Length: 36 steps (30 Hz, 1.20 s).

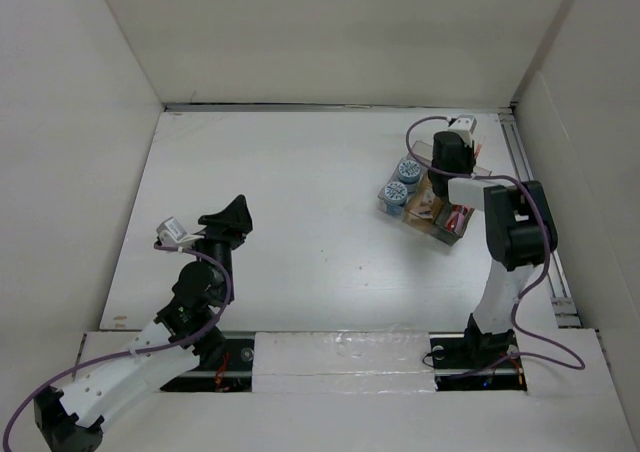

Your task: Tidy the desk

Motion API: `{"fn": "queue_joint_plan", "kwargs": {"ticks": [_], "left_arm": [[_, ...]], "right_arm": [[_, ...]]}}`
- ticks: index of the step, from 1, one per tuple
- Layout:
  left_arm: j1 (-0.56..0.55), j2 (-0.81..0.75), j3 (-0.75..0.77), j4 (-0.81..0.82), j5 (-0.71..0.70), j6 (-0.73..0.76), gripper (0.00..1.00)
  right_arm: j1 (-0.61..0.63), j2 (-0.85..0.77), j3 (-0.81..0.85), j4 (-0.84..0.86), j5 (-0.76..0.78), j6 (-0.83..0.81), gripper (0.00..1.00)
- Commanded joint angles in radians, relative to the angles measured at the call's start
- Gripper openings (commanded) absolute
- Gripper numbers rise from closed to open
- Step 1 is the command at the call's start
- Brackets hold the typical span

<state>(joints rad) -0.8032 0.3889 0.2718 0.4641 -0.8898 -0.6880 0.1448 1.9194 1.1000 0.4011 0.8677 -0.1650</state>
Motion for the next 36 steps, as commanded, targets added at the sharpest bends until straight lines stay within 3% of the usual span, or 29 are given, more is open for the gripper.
{"fn": "queue_joint_plan", "kwargs": {"ticks": [1, 11, 15, 18, 26, 28, 36], "left_arm": [[-0.002, -0.007, 0.023, 0.045, 0.009, 0.012, 0.67], [-0.002, -0.001, 0.024, 0.048, 0.028, 0.007, 0.67], [-0.002, 0.002, 0.026, 0.051, 0.031, 0.007, 0.67], [-0.002, 0.002, 0.023, 0.05, 0.031, 0.007, 0.67], [-0.002, -0.001, 0.02, 0.054, 0.026, 0.008, 0.67], [-0.002, 0.004, 0.021, 0.053, 0.026, 0.008, 0.67], [-0.002, 0.024, 0.024, 0.058, 0.032, 0.004, 0.67]], "right_arm": [[-0.004, 0.016, 0.011, 0.012, 0.065, 0.019, 0.05], [0.061, 0.021, -0.029, 0.106, 0.145, -0.014, 0.05], [0.105, -0.062, -0.091, 0.168, 0.03, -0.059, 0.06], [0.105, -0.111, -0.091, 0.105, -0.091, -0.057, 0.09], [0.072, -0.106, -0.002, -0.054, -0.225, -0.039, 0.11], [0.055, -0.126, 0.035, -0.156, -0.352, -0.03, 0.12], [-0.017, -0.226, 0.149, -0.453, -0.715, 0.079, 0.0]]}}
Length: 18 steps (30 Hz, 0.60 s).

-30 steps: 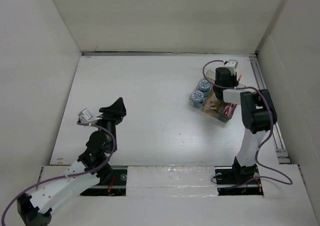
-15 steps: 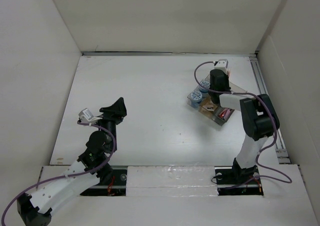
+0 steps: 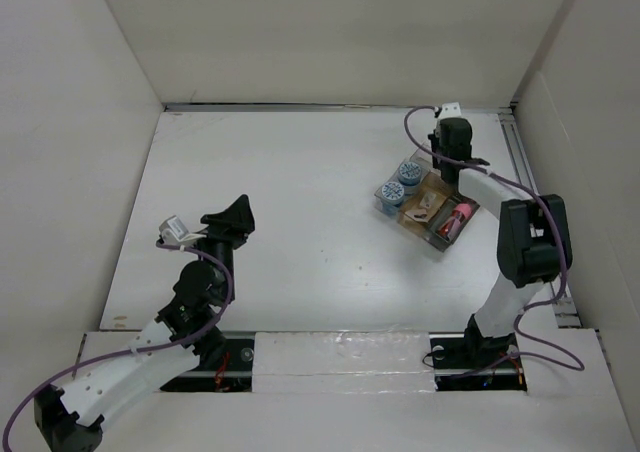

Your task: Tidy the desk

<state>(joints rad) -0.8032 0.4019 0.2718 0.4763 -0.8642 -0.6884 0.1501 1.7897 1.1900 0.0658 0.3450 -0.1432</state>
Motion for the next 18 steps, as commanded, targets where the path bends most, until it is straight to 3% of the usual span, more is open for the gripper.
{"fn": "queue_joint_plan", "kwargs": {"ticks": [1, 6, 13, 16, 18], "left_arm": [[-0.002, 0.008, 0.023, 0.047, 0.011, 0.003, 0.67], [-0.002, -0.001, 0.024, 0.042, 0.017, 0.0, 0.67], [-0.002, -0.005, 0.013, 0.054, 0.017, -0.002, 0.67], [-0.002, -0.002, 0.018, 0.048, 0.022, -0.002, 0.67], [-0.002, -0.009, 0.02, 0.044, 0.021, -0.005, 0.67]], "right_arm": [[-0.036, -0.116, 0.063, -0.154, -0.224, 0.065, 0.0], [-0.084, -0.099, 0.179, -0.348, -0.421, 0.111, 0.0], [-0.118, 0.103, 0.454, -0.827, -0.662, 0.134, 0.0], [-0.17, 0.135, 0.478, -0.906, -0.715, 0.191, 0.0], [-0.19, 0.093, 0.409, -0.861, -0.721, 0.236, 0.0]]}}
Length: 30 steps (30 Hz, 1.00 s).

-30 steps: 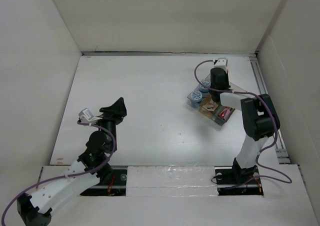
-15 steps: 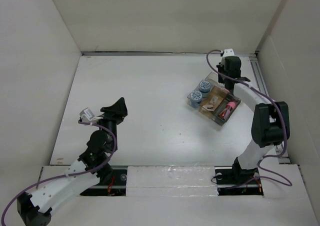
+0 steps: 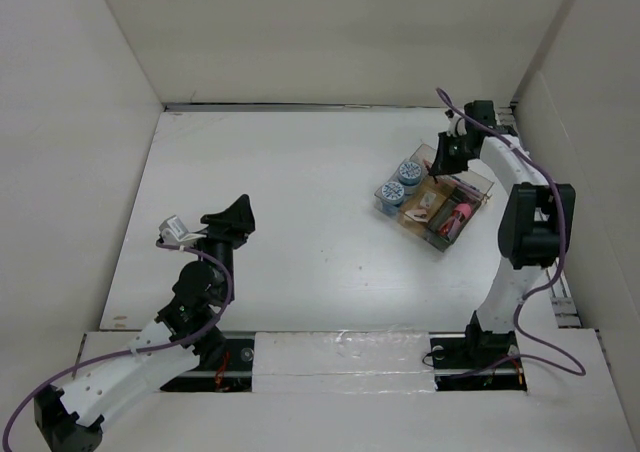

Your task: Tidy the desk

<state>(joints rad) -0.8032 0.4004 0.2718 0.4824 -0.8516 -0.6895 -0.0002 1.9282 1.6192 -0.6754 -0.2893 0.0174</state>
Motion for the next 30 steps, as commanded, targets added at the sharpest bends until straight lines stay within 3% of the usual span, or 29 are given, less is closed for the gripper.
{"fn": "queue_joint_plan", "kwargs": {"ticks": [1, 9, 15, 22, 30], "left_arm": [[-0.002, -0.009, 0.018, 0.038, 0.009, -0.005, 0.67], [-0.002, -0.005, 0.02, 0.044, 0.022, -0.004, 0.67], [-0.002, -0.009, 0.012, 0.048, 0.013, 0.001, 0.67], [-0.002, 0.003, 0.018, 0.05, 0.013, 0.001, 0.67], [-0.002, 0.012, 0.017, 0.048, 0.01, 0.002, 0.67]], "right_arm": [[-0.049, -0.113, -0.103, -0.061, -0.082, 0.085, 0.0], [-0.058, -0.256, -0.199, 0.014, 0.053, 0.157, 0.0], [-0.067, -0.124, -0.085, -0.072, 0.05, 0.161, 0.0], [-0.092, -0.15, -0.113, -0.067, 0.059, 0.15, 0.0], [-0.092, -0.019, 0.02, -0.122, 0.036, 0.171, 0.0]]}}
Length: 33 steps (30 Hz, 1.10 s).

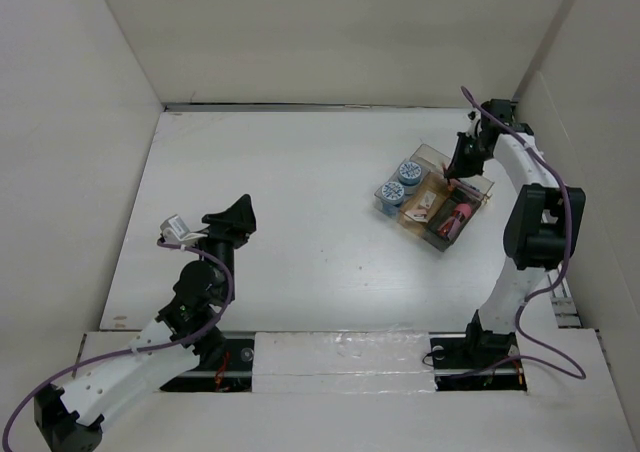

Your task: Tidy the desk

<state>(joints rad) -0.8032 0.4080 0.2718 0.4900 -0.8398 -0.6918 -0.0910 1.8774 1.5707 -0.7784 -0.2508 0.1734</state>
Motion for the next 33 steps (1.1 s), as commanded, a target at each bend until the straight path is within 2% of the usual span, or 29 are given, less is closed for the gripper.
{"fn": "queue_joint_plan", "kwargs": {"ticks": [1, 8, 9, 13, 14, 17, 22, 25, 27, 28, 30, 31, 32, 33], "left_arm": [[-0.002, 0.003, 0.017, 0.041, -0.005, 0.006, 0.67], [-0.002, -0.005, 0.014, 0.041, -0.005, 0.006, 0.67], [-0.002, 0.0, 0.017, 0.041, -0.004, 0.008, 0.67], [-0.002, 0.003, 0.017, 0.042, -0.005, 0.008, 0.67], [-0.002, 0.005, 0.018, 0.042, -0.007, 0.006, 0.67], [-0.002, 0.009, 0.015, 0.047, -0.005, 0.008, 0.67], [-0.002, 0.026, 0.017, 0.048, -0.008, 0.011, 0.67], [-0.002, 0.029, 0.018, 0.05, -0.008, 0.012, 0.67], [-0.002, 0.031, 0.02, 0.051, -0.008, 0.014, 0.67], [-0.002, 0.034, 0.02, 0.051, -0.012, 0.014, 0.67], [-0.002, 0.037, 0.021, 0.051, -0.012, 0.018, 0.67], [-0.002, 0.044, 0.024, 0.051, -0.009, 0.023, 0.68], [-0.002, 0.045, 0.026, 0.053, -0.005, 0.023, 0.68], [-0.002, 0.051, 0.027, 0.058, -0.002, 0.031, 0.68]], "right_arm": [[-0.001, 0.046, 0.084, -0.037, 0.001, 0.015, 0.0], [0.01, 0.126, 0.166, -0.048, 0.027, 0.035, 0.0], [0.01, 0.143, 0.193, -0.051, 0.048, 0.04, 0.06], [0.019, 0.141, 0.207, -0.039, 0.08, 0.061, 0.11], [0.019, 0.138, 0.209, -0.03, 0.109, 0.069, 0.18], [-0.001, 0.131, 0.227, -0.027, 0.16, 0.092, 0.24], [0.011, 0.091, 0.253, -0.015, 0.335, 0.12, 0.31], [0.037, 0.03, 0.232, 0.017, 0.386, 0.132, 0.34], [0.068, -0.033, 0.149, 0.1, 0.395, 0.143, 0.34], [0.1, -0.119, 0.108, 0.138, 0.4, 0.159, 0.34], [0.141, -0.225, -0.05, 0.304, 0.383, 0.175, 0.33], [0.192, -0.344, -0.177, 0.437, 0.349, 0.205, 0.32], [0.221, -0.404, -0.178, 0.512, 0.317, 0.213, 0.31], [0.253, -0.461, -0.29, 0.58, 0.305, 0.224, 0.29]]}}
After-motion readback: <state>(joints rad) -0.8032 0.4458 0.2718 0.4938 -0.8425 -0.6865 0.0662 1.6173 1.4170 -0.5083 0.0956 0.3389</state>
